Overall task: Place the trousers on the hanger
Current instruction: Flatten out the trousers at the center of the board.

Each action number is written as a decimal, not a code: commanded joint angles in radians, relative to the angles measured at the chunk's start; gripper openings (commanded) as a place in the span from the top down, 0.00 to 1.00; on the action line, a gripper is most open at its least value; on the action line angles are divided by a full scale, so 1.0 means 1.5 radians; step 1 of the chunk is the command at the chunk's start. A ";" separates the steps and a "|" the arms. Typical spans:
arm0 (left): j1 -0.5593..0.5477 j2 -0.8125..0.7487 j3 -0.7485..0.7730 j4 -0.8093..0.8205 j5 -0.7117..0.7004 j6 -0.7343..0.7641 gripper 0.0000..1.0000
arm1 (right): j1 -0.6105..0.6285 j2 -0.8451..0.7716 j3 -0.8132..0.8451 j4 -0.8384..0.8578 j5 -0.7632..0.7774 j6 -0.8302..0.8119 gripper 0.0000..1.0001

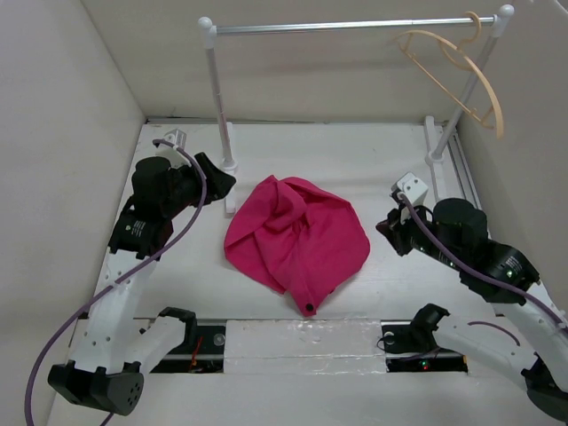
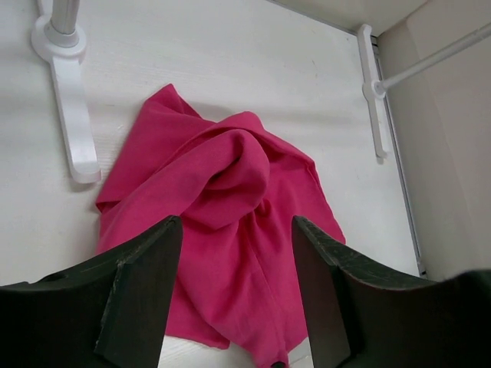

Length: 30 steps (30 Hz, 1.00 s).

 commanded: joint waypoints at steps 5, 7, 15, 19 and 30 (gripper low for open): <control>0.004 -0.008 0.015 -0.046 -0.128 0.008 0.55 | -0.020 -0.025 -0.061 -0.014 -0.004 0.055 1.00; 0.004 0.018 0.065 -0.106 -0.219 0.041 0.74 | -0.027 -0.022 -0.082 -0.015 -0.012 0.068 1.00; 0.029 0.090 -0.041 -0.118 -0.116 0.035 0.72 | -0.125 0.043 -0.233 0.046 -0.124 0.093 0.38; 0.029 0.031 -0.191 -0.001 -0.023 -0.047 0.28 | -0.168 0.046 -0.302 0.162 -0.204 0.079 0.14; -0.067 0.162 -0.282 0.160 -0.049 -0.074 0.19 | -0.307 0.156 -0.440 0.389 -0.374 0.060 0.16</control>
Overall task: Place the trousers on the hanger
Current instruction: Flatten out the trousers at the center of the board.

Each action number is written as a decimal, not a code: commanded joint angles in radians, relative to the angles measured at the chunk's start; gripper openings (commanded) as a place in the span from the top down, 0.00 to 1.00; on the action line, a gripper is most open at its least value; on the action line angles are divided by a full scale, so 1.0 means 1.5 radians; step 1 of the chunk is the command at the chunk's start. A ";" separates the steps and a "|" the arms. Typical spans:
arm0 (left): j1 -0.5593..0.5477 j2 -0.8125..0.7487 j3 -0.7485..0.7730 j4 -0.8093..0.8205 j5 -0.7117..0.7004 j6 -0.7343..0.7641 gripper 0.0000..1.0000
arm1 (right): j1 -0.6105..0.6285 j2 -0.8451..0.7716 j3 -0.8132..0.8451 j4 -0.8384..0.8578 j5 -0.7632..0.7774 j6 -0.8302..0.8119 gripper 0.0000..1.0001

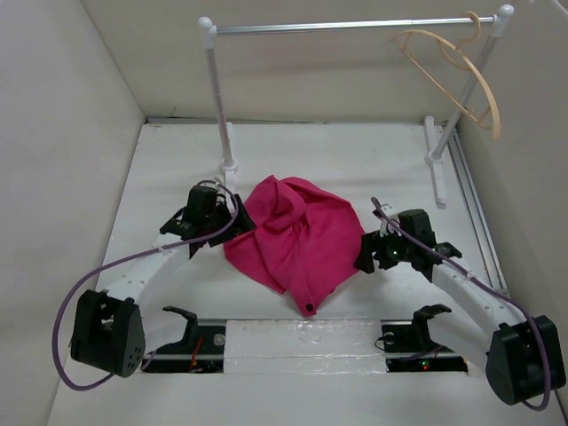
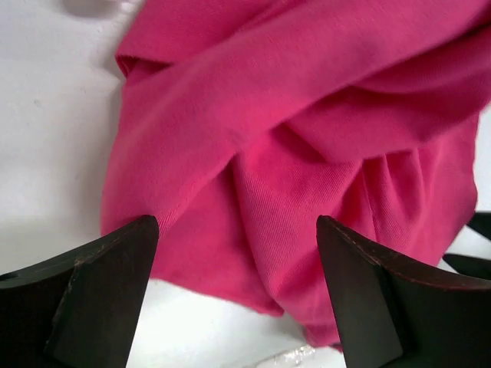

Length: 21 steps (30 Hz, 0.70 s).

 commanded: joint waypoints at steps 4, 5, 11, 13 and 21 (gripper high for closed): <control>0.000 0.085 -0.034 0.110 -0.053 -0.008 0.23 | -0.027 0.060 -0.023 0.162 -0.094 -0.020 0.22; 0.000 0.093 -0.039 0.121 -0.063 -0.018 0.24 | -0.034 0.068 -0.030 0.179 -0.108 -0.019 0.24; 0.000 0.168 -0.051 0.203 -0.126 -0.045 0.40 | -0.034 0.071 -0.031 0.252 -0.119 -0.021 0.65; 0.000 0.198 -0.037 0.209 -0.123 -0.048 0.61 | -0.034 0.068 -0.025 0.247 -0.113 -0.027 0.87; 0.000 0.085 0.078 0.061 -0.180 -0.046 1.00 | -0.012 -0.076 0.131 -0.036 0.015 -0.089 1.00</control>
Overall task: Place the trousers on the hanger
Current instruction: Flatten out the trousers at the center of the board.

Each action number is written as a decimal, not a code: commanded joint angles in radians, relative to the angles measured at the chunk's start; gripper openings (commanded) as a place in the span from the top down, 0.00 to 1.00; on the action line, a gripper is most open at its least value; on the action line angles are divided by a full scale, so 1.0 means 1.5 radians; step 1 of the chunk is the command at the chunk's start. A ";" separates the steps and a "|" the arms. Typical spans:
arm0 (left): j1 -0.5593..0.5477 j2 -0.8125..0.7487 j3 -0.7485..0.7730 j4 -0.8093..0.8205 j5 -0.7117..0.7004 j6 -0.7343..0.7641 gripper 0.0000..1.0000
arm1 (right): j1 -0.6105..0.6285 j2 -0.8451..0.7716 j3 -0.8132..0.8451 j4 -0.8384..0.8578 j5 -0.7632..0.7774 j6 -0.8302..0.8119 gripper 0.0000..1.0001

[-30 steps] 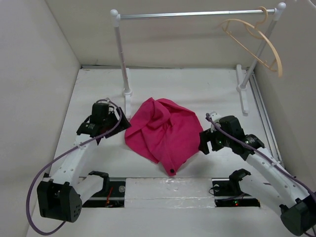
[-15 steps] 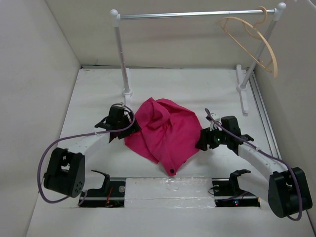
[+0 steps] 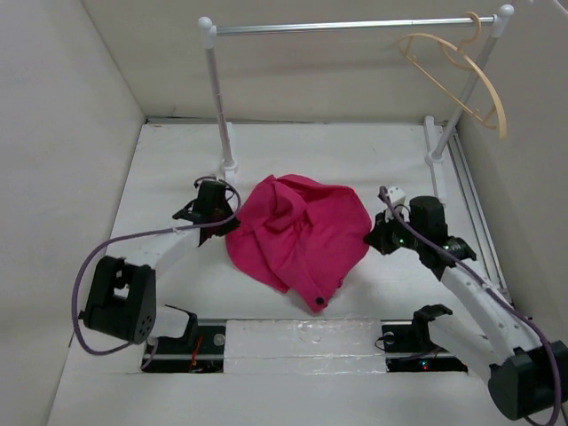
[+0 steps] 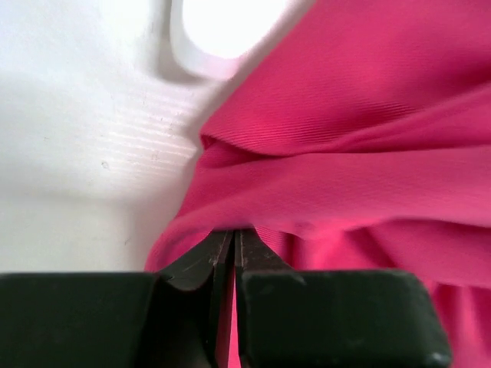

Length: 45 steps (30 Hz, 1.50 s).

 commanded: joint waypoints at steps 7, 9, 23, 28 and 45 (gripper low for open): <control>0.007 -0.303 0.258 -0.244 -0.234 0.025 1.00 | 0.054 -0.085 0.446 -0.345 0.181 -0.085 1.00; 0.007 -0.332 0.322 -0.287 -0.299 0.033 1.00 | 0.063 -0.068 0.585 -0.407 0.191 -0.100 1.00; -0.038 -0.224 0.043 -0.079 0.150 0.026 0.22 | 0.075 0.004 0.675 -0.479 0.275 -0.160 1.00; -0.038 -0.171 -0.061 0.060 0.231 -0.077 0.09 | 0.069 0.001 0.636 -0.437 0.246 -0.151 1.00; -0.099 0.012 0.081 0.023 0.024 -0.037 1.00 | 0.063 -0.006 0.591 -0.406 0.223 -0.132 1.00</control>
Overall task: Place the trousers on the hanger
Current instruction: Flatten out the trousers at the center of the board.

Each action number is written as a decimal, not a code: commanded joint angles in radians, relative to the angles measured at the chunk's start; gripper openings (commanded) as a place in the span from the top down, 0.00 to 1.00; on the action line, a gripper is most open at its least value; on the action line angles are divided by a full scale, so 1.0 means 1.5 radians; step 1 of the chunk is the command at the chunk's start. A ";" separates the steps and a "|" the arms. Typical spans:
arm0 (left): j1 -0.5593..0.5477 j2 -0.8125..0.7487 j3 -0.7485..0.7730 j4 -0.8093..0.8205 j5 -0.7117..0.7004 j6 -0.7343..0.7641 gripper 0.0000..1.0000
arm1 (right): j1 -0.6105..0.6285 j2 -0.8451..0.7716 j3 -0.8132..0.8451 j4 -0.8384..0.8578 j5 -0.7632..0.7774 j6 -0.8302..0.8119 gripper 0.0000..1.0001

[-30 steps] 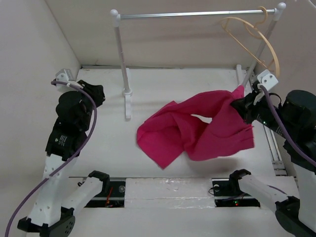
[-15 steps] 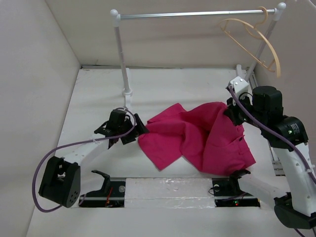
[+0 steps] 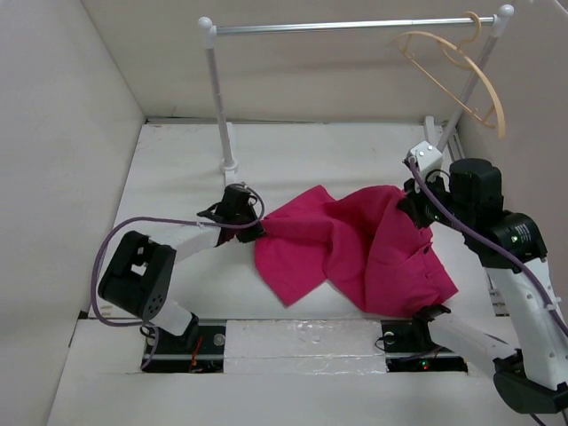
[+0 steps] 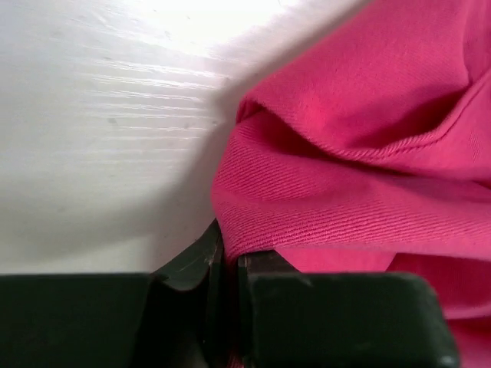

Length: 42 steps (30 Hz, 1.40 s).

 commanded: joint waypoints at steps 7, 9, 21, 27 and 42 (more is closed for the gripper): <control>0.074 -0.328 0.400 -0.330 -0.297 0.090 1.00 | -0.004 0.040 0.209 0.010 -0.052 0.014 1.00; 0.074 -0.351 0.459 -0.369 -0.344 0.101 1.00 | -0.004 0.046 0.248 -0.002 -0.058 0.014 1.00; 0.080 -0.488 0.476 -0.546 -0.484 0.045 1.00 | -0.068 0.074 0.110 0.008 0.015 0.022 1.00; 0.080 -0.608 0.207 -0.578 -0.304 -0.078 1.00 | -0.191 0.202 -0.016 0.220 -0.002 0.051 1.00; 0.080 -0.530 0.365 -0.572 -0.511 0.000 1.00 | -0.038 0.178 0.162 0.110 0.023 0.045 1.00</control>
